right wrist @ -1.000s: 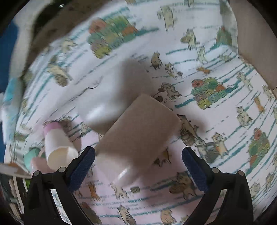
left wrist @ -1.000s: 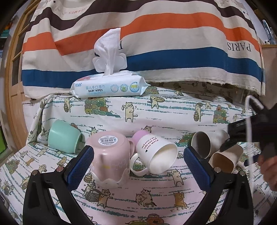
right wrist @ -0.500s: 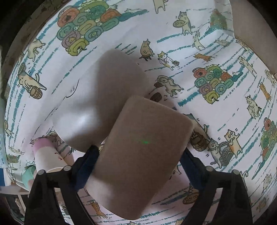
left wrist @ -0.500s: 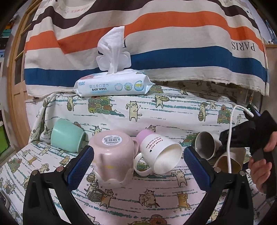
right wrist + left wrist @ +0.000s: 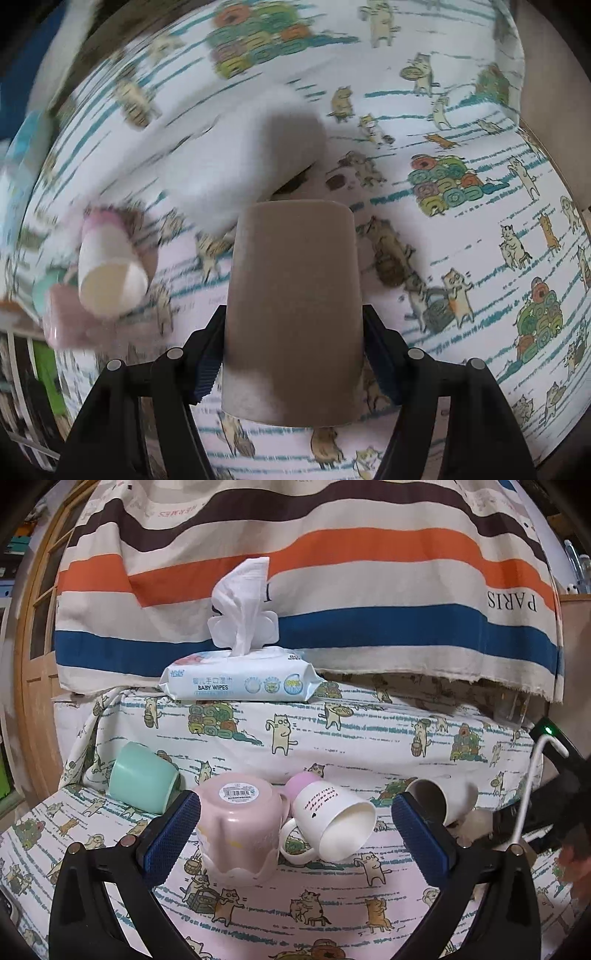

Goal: Flip cup upside down
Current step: 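Lift the beige cup off the table with the right tool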

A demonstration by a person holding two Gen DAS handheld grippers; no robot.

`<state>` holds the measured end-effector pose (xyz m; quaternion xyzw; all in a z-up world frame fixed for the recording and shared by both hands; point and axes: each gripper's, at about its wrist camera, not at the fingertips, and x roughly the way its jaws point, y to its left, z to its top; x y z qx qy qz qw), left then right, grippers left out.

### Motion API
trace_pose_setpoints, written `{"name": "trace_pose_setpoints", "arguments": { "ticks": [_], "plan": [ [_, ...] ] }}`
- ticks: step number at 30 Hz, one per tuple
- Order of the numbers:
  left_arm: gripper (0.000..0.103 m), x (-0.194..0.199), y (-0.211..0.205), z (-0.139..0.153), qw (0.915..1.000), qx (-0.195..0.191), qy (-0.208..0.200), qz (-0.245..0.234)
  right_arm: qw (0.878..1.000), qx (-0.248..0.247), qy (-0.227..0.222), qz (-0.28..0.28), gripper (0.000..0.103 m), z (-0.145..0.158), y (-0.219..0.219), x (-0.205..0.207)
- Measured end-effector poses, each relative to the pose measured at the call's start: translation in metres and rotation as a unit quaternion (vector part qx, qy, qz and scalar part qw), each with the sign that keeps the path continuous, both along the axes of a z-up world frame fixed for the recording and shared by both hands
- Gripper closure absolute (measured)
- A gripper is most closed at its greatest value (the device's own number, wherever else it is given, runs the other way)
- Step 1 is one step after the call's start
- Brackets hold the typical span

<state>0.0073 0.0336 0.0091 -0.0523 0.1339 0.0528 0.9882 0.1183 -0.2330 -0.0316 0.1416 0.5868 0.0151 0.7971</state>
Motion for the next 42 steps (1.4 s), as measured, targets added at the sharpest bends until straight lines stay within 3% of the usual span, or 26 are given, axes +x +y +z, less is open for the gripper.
{"name": "trace_pose_setpoints", "arguments": {
  "ticks": [5, 12, 17, 23, 26, 30, 35, 38, 42],
  "plan": [
    [0.0, 0.001, 0.006, 0.001, 0.9999, -0.013, 0.001, 0.006, 0.997, -0.021, -0.034, 0.061, 0.033, 0.007, 0.035, -0.019],
    [0.0, 0.005, 0.014, -0.002, 0.9994, -0.025, 0.011, 0.019, 0.993, -0.021, -0.033, 0.109, 0.033, 0.009, 0.078, -0.018],
    [0.0, 0.008, 0.019, -0.005, 0.9989, -0.037, 0.023, 0.02, 0.992, -0.027, -0.033, 0.122, 0.033, 0.004, 0.079, -0.018],
    [0.0, 0.008, 0.015, -0.005, 0.9993, -0.024, 0.021, 0.021, 0.988, -0.031, -0.054, 0.14, 0.031, 0.009, 0.082, -0.02],
    [0.0, 0.006, 0.012, -0.005, 0.9995, -0.014, 0.015, 0.024, 0.985, -0.026, -0.082, 0.146, 0.022, 0.02, 0.079, -0.026],
    [0.0, 0.003, 0.007, -0.003, 0.9997, 0.005, 0.004, 0.025, 0.983, -0.026, -0.111, 0.143, 0.021, 0.033, 0.067, -0.034],
    [0.0, 0.003, 0.003, -0.004, 0.9997, 0.013, 0.003, 0.018, 0.972, -0.053, -0.194, 0.124, 0.016, 0.051, 0.039, -0.044],
    [0.0, 0.003, 0.0, -0.004, 0.9997, 0.019, 0.0, 0.012, 0.95, -0.08, -0.28, 0.116, 0.014, 0.063, 0.018, -0.054],
    [0.0, 0.002, -0.005, -0.004, 0.9996, 0.026, -0.001, 0.004, 0.92, -0.077, -0.37, 0.105, 0.0, 0.07, -0.009, -0.065]
  ]
}}
